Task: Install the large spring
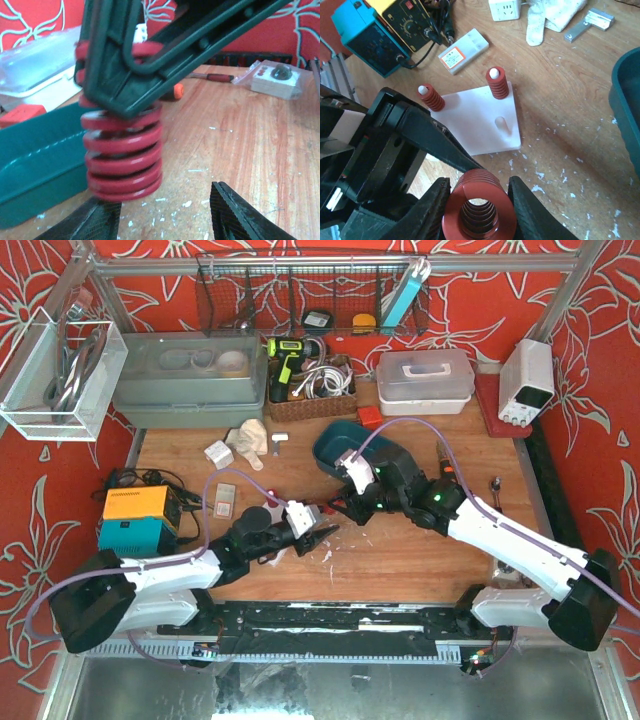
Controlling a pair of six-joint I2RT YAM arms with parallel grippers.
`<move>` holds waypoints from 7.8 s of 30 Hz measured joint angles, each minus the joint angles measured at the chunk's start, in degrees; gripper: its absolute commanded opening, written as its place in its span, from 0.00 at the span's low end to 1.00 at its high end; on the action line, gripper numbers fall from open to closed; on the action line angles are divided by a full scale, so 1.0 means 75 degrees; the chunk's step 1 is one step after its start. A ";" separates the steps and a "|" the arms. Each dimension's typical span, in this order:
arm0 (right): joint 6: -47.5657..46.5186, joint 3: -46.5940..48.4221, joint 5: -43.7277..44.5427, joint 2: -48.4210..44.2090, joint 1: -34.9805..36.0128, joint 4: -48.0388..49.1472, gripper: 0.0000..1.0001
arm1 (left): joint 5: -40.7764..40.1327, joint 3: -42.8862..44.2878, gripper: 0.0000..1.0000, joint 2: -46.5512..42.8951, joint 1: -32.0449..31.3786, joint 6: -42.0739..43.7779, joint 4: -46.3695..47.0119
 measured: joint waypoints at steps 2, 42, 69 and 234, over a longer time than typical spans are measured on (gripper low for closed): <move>0.0099 -0.0050 -0.0093 -0.0006 0.0000 0.0143 0.00 | 0.0102 -0.0015 0.49 -0.0003 0.0000 0.0038 0.0178; 0.0930 -0.0994 -0.0898 -0.0006 0.0000 0.1411 0.00 | -0.0370 -0.0525 0.22 -0.0393 -0.0035 0.0647 0.1008; -0.0618 -0.1294 -0.0504 -0.0734 -0.0793 0.0562 0.60 | -0.0332 -0.0134 0.00 -0.0274 -0.0055 0.1585 -0.0752; -0.1763 -0.4873 0.4975 -0.3963 0.0437 0.4803 0.99 | -0.4459 0.2320 0.00 0.0256 0.0251 -0.5823 -0.6000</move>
